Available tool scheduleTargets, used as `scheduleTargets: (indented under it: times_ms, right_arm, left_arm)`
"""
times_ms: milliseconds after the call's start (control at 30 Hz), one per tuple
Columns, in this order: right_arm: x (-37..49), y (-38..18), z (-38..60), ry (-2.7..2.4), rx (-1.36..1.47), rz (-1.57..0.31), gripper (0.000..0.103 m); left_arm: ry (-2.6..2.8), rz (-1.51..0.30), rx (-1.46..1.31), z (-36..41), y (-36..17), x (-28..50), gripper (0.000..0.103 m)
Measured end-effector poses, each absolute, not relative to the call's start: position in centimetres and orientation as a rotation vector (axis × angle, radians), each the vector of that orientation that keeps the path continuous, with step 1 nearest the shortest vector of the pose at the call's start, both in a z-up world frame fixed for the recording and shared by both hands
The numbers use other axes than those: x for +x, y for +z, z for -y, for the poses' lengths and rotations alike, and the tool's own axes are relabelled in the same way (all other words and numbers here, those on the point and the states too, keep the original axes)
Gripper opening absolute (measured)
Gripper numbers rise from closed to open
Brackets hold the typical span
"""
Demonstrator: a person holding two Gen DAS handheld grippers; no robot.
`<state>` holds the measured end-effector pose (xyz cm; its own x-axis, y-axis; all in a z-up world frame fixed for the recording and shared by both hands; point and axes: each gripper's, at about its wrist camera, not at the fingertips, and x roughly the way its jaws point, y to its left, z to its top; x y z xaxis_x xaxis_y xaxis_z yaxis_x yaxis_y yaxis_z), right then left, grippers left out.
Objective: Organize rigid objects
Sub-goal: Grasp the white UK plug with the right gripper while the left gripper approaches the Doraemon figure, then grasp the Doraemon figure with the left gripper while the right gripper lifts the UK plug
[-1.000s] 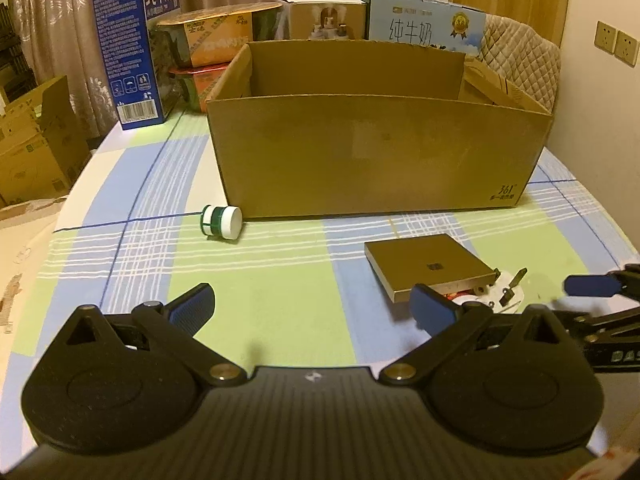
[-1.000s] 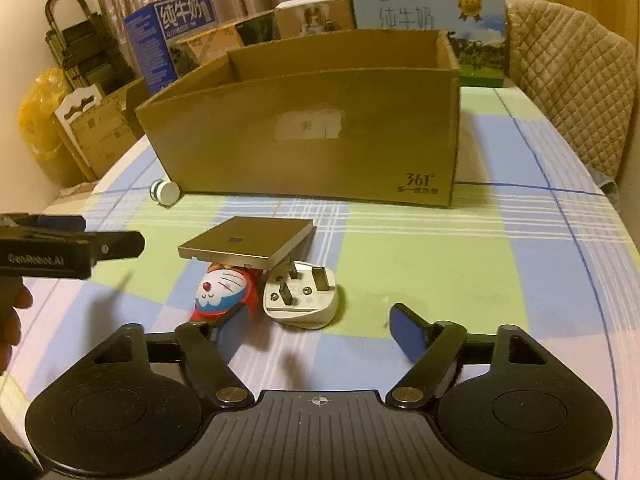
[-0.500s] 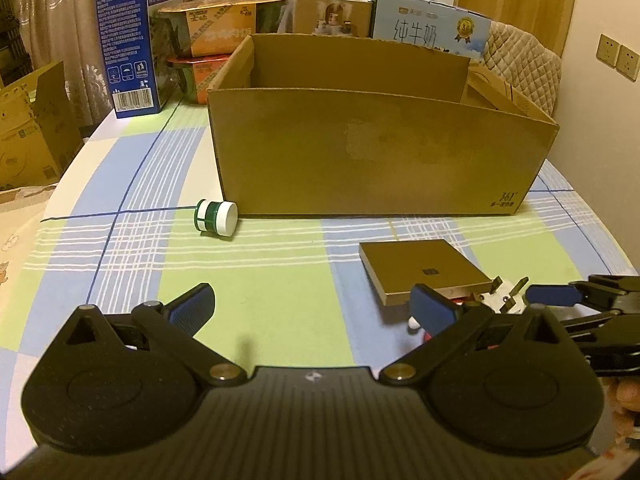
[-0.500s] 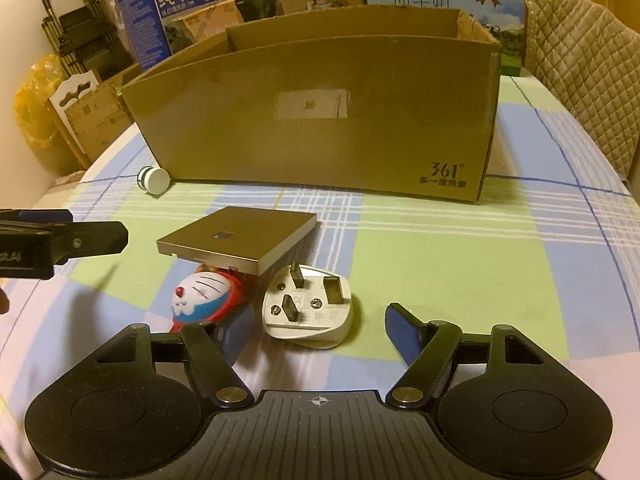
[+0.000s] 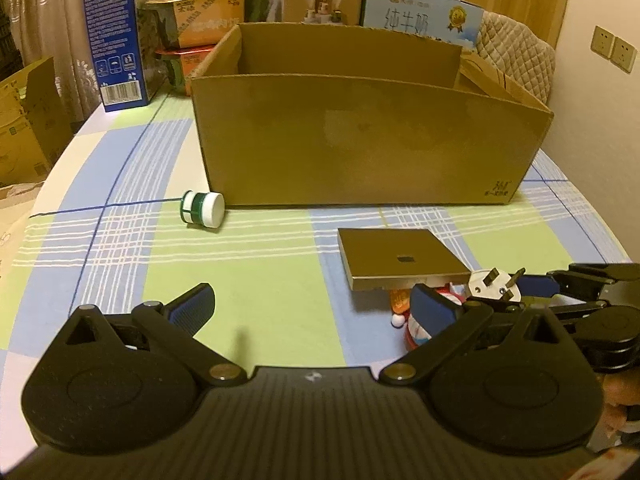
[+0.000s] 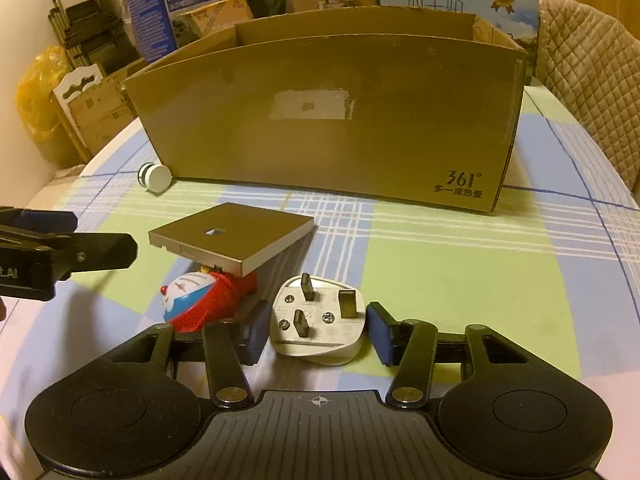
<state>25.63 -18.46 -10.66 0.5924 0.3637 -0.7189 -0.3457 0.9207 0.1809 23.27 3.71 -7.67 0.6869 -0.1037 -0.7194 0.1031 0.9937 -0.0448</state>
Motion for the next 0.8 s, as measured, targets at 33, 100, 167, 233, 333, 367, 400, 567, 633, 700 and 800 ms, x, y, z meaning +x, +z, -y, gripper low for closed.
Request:
scheduleTargets:
  times_ms: [33, 100, 167, 233, 333, 367, 400, 567, 633, 700, 800]
  right_arm:
    - [25.5, -10.6, 18.5, 0.41, 0.017, -0.84, 0.048]
    - [25.3, -10.6, 18.7, 0.404, 0.017, -0.844, 0.048]
    - [25.1, -10.5, 19.0, 0.389, 0.013, -0.847, 0.048]
    - [24.8, -10.4, 19.6, 0.372, 0.007, -0.849, 0.048]
    - [24.4, -10.3, 20.6, 0.342, 0.008, -0.857, 0.048]
    - [24.2, -10.3, 21.0, 0.334, 0.012, -0.86, 0.048]
    - [24.1, -10.2, 21.3, 0.326, 0.016, -0.864, 0.048]
    - [23.3, -10.0, 23.0, 0.288, 0.041, -0.877, 0.048]
    - [23.2, -10.0, 23.6, 0.272, 0.053, -0.877, 0.048]
    - [23.1, -10.0, 24.1, 0.262, 0.064, -0.88, 0.048]
    - [23.1, -9.9, 24.4, 0.261, 0.072, -0.88, 0.048]
  left_arm:
    - [-0.121, -0.808, 0.0, -3.6, -7.7, 23.2, 0.102]
    - [-0.143, -0.812, 0.009, -3.3, -7.9, 23.1, 0.102]
    - [-0.163, -0.814, 0.017, -2.8, -8.0, 22.8, 0.102]
    - [-0.185, -0.815, 0.009, -2.4, -8.1, 22.5, 0.102]
    - [-0.206, -0.808, -0.033, -1.9, -8.3, 22.1, 0.098]
    - [-0.213, -0.807, -0.053, -1.7, -8.3, 22.1, 0.095]
    - [-0.221, -0.807, -0.064, -1.5, -8.4, 22.1, 0.092]
    - [-0.253, -0.79, -0.036, 0.6, -8.6, 21.7, 0.087]
    - [-0.257, -0.786, -0.011, 1.3, -8.8, 21.6, 0.079]
    - [-0.259, -0.778, 0.015, 2.0, -9.1, 21.6, 0.073]
    - [-0.256, -0.756, 0.061, 3.1, -9.4, 21.4, 0.068]
